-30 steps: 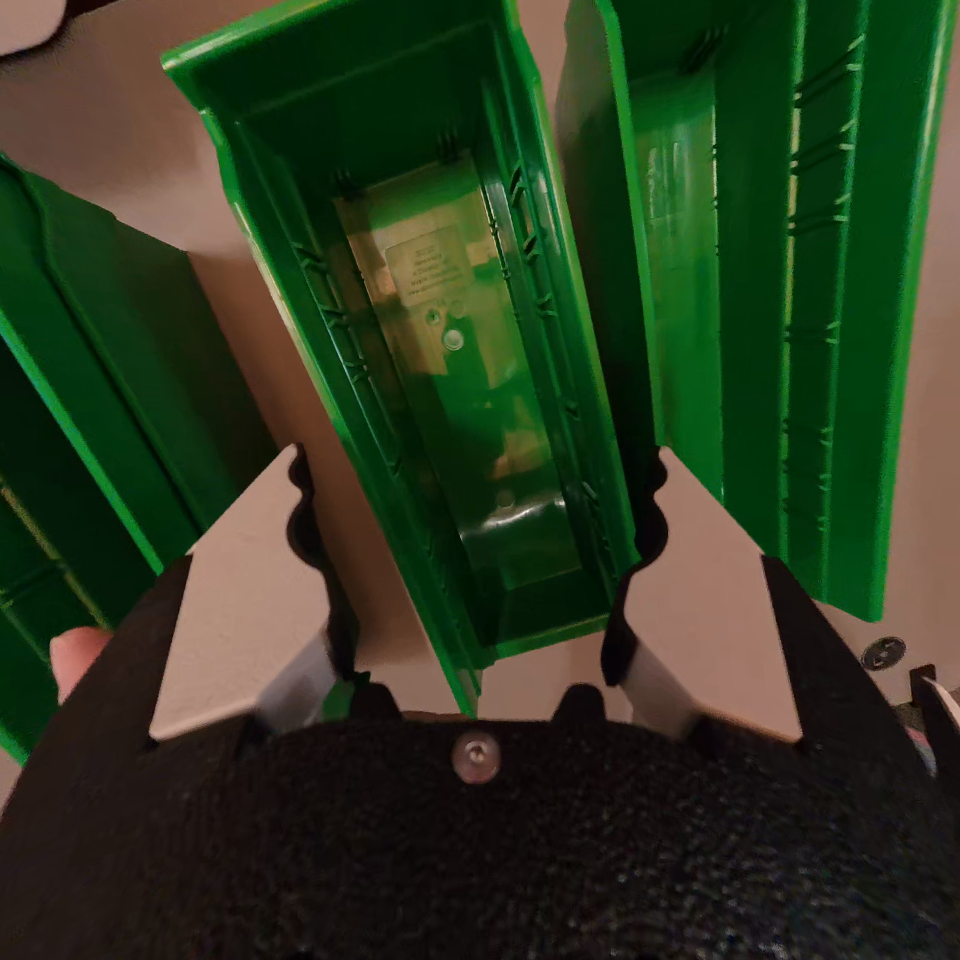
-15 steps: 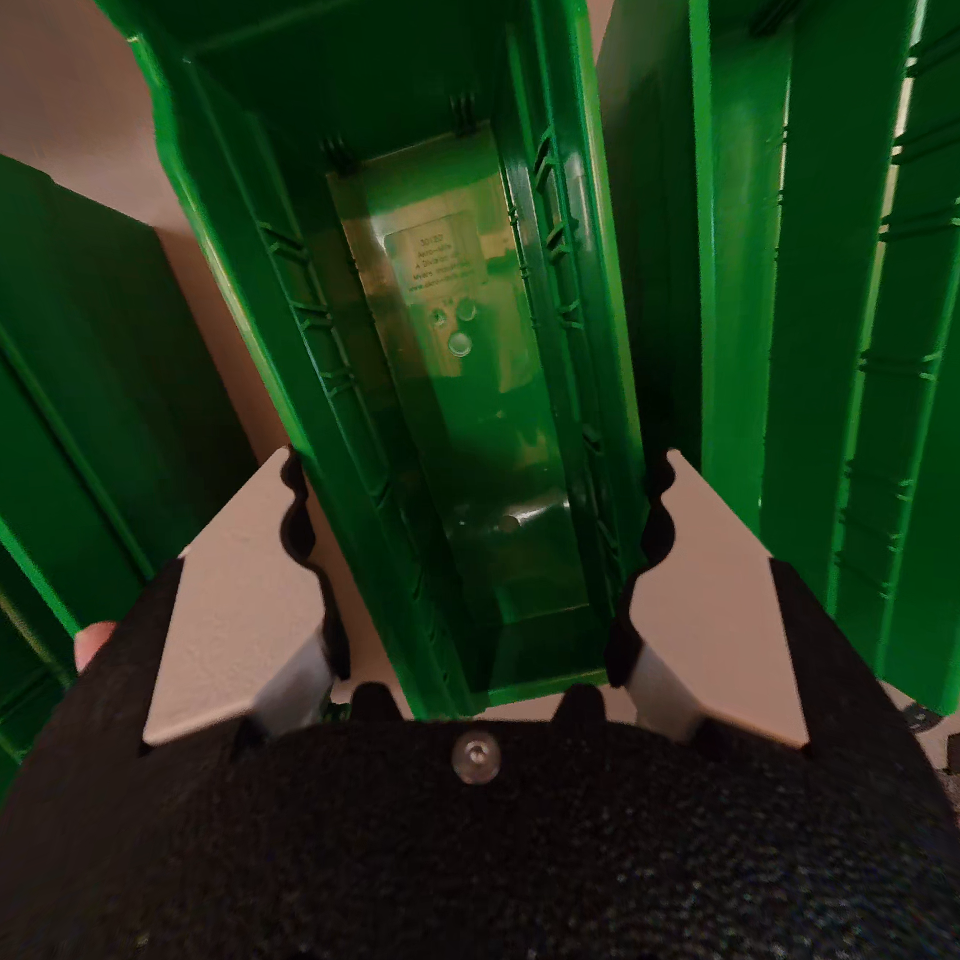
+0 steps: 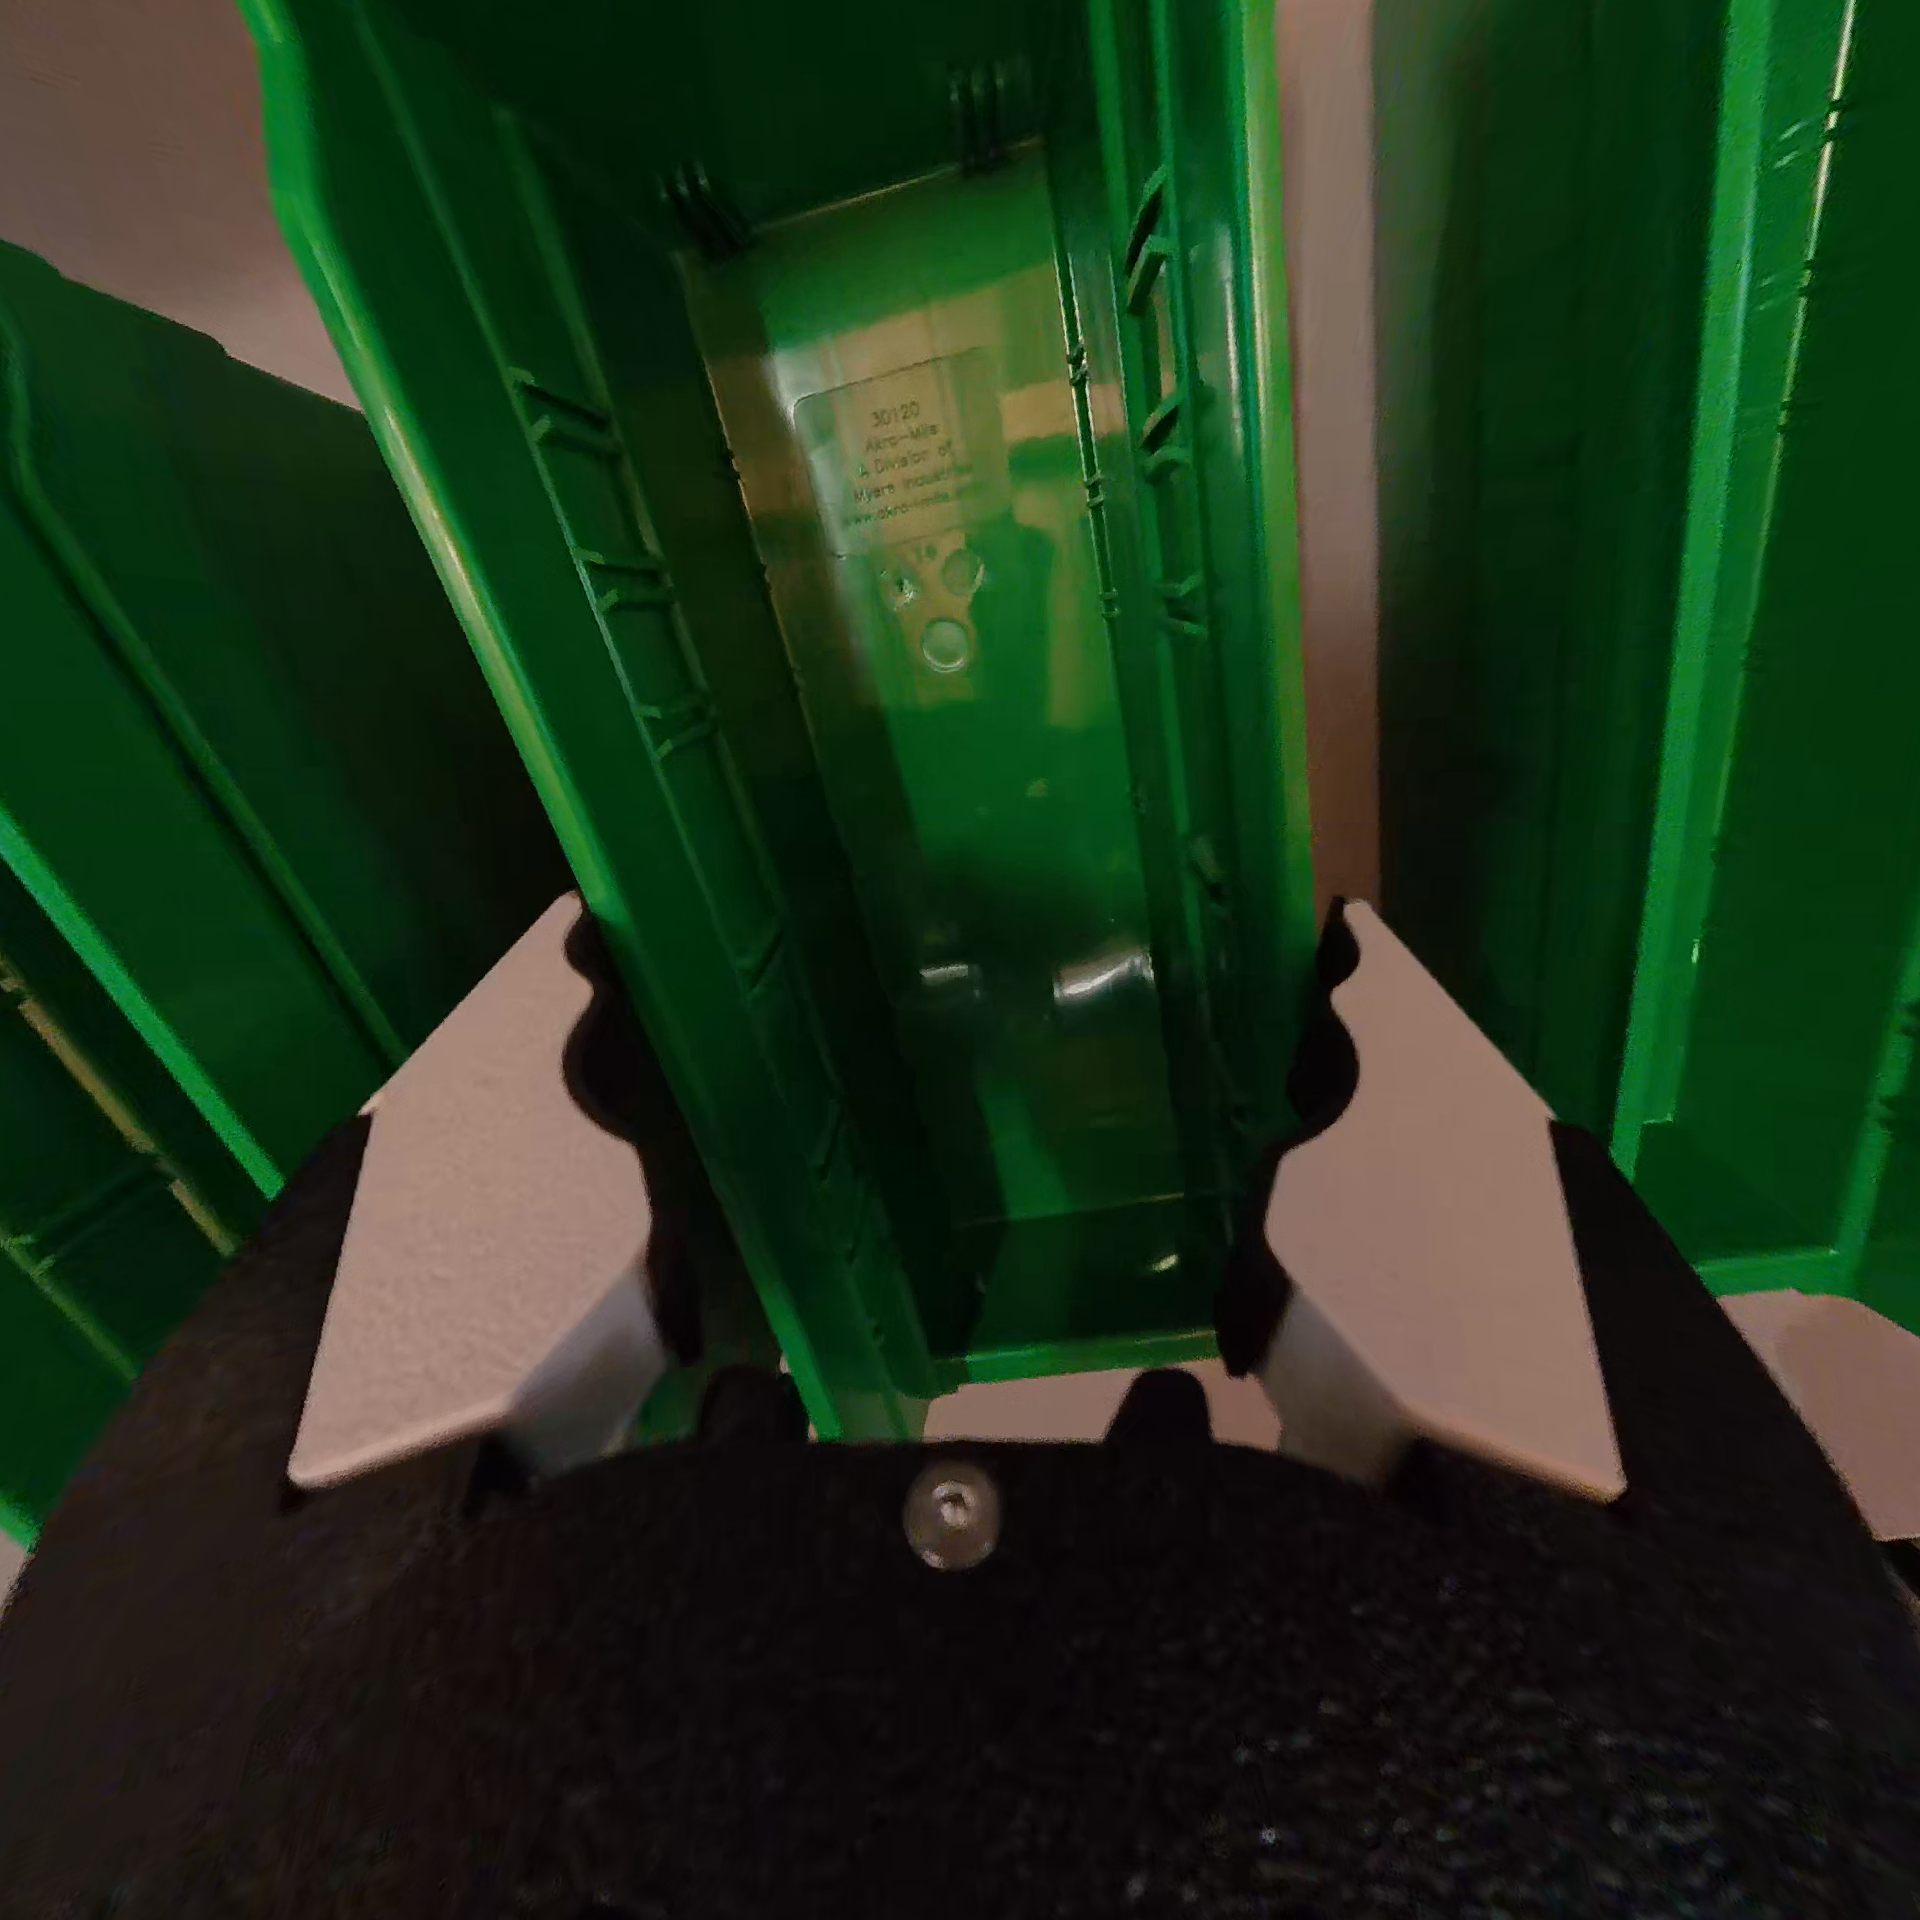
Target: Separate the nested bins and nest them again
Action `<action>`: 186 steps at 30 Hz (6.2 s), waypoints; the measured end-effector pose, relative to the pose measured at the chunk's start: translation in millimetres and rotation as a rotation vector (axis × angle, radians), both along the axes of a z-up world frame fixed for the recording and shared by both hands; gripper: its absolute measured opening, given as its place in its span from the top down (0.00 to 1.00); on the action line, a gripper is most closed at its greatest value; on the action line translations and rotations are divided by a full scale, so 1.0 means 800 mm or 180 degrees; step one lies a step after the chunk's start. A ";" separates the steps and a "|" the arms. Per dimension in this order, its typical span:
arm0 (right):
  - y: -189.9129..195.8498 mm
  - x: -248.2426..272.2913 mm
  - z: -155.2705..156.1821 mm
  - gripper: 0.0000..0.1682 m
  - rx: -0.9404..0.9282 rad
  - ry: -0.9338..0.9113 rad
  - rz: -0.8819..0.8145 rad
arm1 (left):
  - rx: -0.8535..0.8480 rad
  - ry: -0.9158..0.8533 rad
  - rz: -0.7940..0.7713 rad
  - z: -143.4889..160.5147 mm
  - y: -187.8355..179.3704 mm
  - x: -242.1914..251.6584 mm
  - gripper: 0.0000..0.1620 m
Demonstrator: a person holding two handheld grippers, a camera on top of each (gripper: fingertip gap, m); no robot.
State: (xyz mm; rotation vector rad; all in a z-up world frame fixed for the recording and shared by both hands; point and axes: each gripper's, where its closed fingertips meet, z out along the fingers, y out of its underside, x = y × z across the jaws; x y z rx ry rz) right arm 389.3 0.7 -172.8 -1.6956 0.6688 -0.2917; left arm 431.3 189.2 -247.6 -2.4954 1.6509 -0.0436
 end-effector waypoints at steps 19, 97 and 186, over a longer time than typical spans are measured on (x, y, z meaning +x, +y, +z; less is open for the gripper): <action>0.003 -0.002 -0.003 0.40 -0.0014 0.0017 0.0043 | -0.0094 0.0218 -0.0219 -0.019 -0.008 -0.009 0.09; 0.037 -0.022 -0.014 0.40 -0.0334 -0.0074 0.0207 | -0.0223 -0.0010 0.0349 0.111 0.152 -0.119 0.26; 0.059 0.144 -0.122 0.06 -0.3341 0.0681 -0.0798 | 0.0615 -0.2656 -0.0601 0.017 0.237 -0.403 0.31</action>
